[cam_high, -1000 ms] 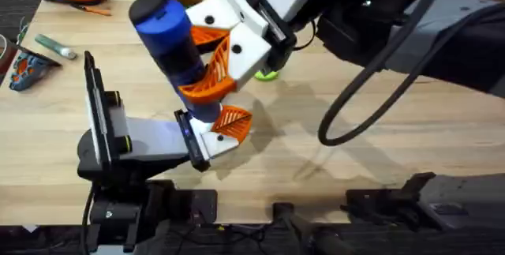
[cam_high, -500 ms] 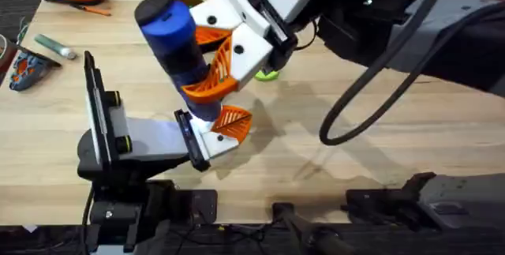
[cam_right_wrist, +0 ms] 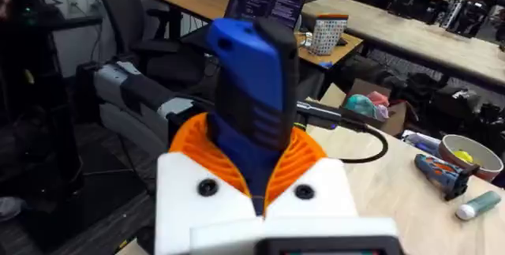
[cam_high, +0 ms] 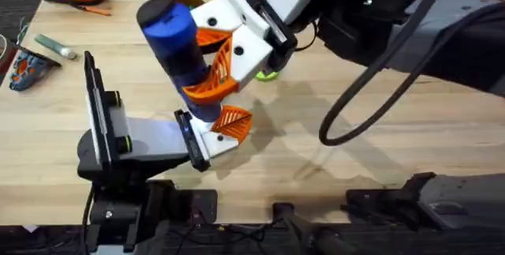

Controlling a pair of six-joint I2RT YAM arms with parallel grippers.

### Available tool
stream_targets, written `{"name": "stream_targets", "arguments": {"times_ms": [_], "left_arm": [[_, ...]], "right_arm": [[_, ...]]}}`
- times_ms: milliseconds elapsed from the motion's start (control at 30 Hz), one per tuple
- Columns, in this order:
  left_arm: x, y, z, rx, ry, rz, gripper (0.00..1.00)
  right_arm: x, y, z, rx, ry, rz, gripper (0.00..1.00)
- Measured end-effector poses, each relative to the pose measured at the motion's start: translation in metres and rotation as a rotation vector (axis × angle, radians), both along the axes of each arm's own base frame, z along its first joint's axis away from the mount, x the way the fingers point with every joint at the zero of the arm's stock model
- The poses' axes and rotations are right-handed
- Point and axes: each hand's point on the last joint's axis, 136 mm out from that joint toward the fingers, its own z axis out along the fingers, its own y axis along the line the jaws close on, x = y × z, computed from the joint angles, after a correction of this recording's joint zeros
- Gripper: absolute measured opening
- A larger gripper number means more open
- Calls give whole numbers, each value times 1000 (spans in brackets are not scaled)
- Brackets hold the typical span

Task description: Pick up the gripper from the table and insert it into the empty holder that is missing its gripper. Then pick up a screw, insert it into the mounting hole, and use the screwdriver to tighten it. Finally, clean up the table by picking up the vegetable and placing it into the bucket.

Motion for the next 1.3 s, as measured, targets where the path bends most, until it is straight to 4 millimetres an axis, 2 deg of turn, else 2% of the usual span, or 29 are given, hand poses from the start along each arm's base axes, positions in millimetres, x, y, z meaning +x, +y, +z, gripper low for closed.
{"name": "stream_targets", "arguments": {"times_ms": [567,967,1300], "left_arm": [[0,0,0,-1,4,0,13],[1,1,0,0,1,7,13],[1,1,0,0,1,7,13]], "right_arm": [[0,0,-5,-5,-6,0,8],[6,-4,21,78,-69,-17,8],[13,-8,22,14,32,-33,8]]}}
